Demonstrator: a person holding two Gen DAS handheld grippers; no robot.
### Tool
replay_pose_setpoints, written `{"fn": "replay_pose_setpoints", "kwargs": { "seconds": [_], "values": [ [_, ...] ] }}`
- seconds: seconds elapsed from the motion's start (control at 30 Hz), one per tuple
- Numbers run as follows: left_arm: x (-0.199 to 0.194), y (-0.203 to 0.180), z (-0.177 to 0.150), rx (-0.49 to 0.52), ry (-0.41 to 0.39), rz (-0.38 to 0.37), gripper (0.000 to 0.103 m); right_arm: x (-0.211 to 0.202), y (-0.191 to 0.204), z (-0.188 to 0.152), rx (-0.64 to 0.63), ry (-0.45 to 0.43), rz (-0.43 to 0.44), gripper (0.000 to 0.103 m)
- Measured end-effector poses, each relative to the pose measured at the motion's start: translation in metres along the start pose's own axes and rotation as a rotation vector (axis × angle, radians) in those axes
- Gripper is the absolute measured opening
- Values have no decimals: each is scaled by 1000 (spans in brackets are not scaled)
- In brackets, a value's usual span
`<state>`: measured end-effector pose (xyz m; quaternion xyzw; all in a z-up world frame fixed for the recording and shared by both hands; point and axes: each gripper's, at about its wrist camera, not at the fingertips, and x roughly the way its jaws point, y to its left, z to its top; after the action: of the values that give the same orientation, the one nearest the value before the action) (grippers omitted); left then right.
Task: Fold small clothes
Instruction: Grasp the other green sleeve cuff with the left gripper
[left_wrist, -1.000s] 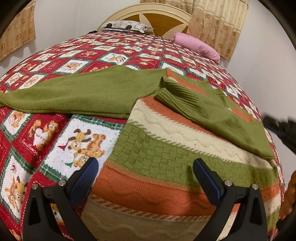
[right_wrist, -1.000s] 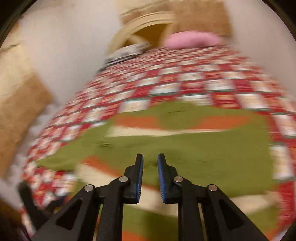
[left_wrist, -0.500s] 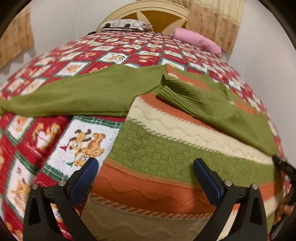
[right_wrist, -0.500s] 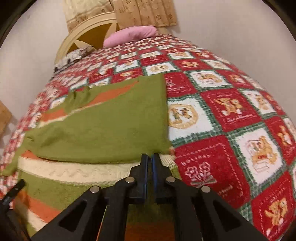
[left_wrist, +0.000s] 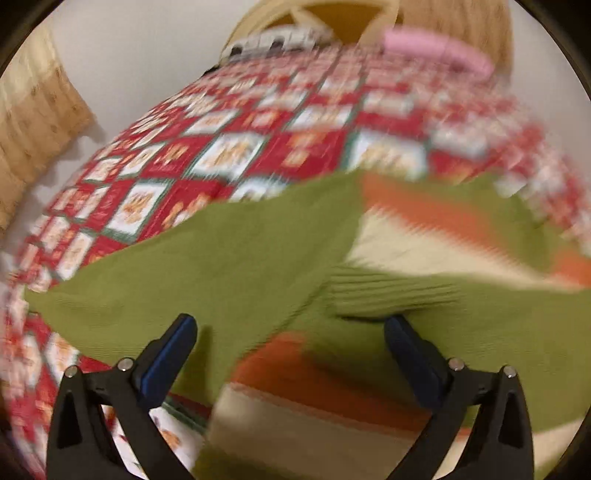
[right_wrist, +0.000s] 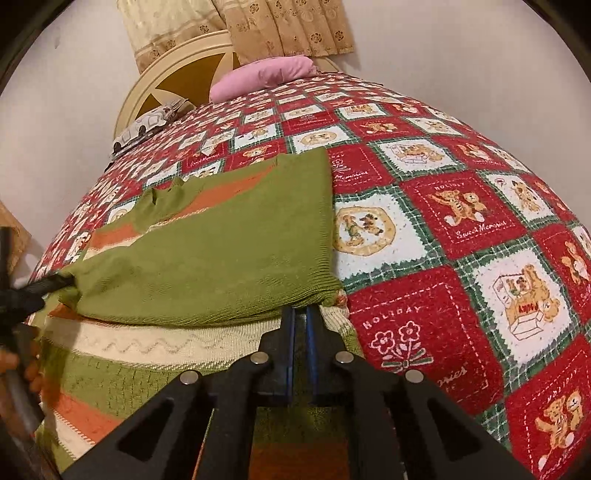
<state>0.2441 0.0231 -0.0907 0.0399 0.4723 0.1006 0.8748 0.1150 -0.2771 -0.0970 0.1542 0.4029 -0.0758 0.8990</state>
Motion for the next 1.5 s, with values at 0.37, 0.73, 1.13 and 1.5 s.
{"fn": "replay_pose_setpoints", "kwargs": {
  "seconds": [0.37,0.73,1.13,1.5],
  "values": [
    [-31,135,-34,-54,-111,139,103,0,-3,-1,4,-1,9,6],
    [-16,330,-82,-723,-132,67,90,0,-4,-1,1,0,6,6],
    [40,335,-52,-811,-64,-120,25,1,-4,-1,2,0,8,6],
    [-21,290,-9,-600,-266,-179,9,1,-4,-1,2,1,8,6]
  ]
}}
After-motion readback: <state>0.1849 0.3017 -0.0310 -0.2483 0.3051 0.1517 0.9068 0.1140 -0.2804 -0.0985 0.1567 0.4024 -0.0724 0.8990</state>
